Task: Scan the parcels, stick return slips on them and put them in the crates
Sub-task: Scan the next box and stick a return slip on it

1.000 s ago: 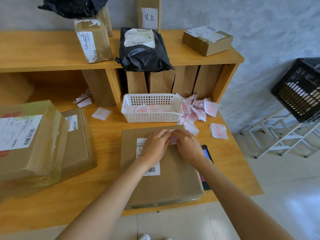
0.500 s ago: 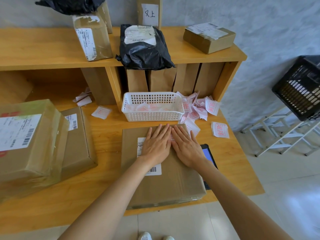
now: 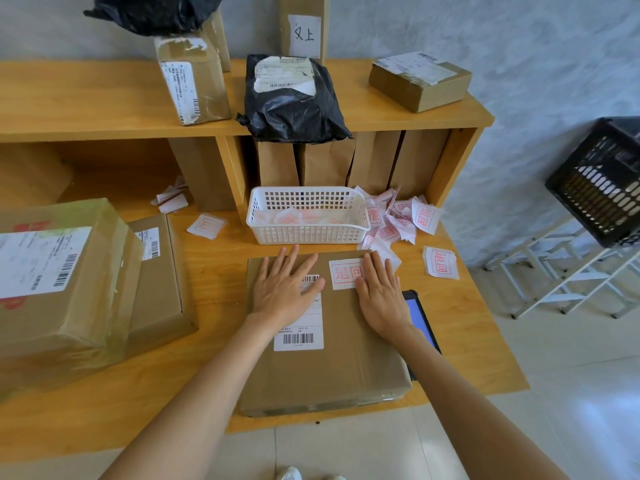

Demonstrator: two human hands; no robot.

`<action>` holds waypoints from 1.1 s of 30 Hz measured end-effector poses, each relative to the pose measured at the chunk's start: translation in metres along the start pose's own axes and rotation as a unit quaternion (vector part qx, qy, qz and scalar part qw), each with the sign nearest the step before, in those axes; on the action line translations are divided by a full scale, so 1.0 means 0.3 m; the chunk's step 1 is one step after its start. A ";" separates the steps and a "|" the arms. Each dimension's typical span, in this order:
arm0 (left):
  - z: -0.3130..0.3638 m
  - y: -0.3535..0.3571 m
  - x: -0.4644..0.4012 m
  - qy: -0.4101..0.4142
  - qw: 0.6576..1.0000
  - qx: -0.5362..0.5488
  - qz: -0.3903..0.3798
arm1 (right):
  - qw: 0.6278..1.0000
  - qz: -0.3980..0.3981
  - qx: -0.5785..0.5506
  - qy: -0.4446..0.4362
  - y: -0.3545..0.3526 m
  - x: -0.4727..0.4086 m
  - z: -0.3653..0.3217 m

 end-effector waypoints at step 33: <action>-0.179 -0.072 0.224 -0.138 0.675 0.724 -0.035 | 0.825 0.014 -0.546 0.146 -0.099 0.168 -0.032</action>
Point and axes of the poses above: each hand's wrist, its own x-axis away from the middle knuckle, its own y-axis out of the palm, z = x × y, the point moved 1 cm from there along -x, towards the middle knuckle, and after that the axes turned 13 degrees about -x, right-handed, at the moved point
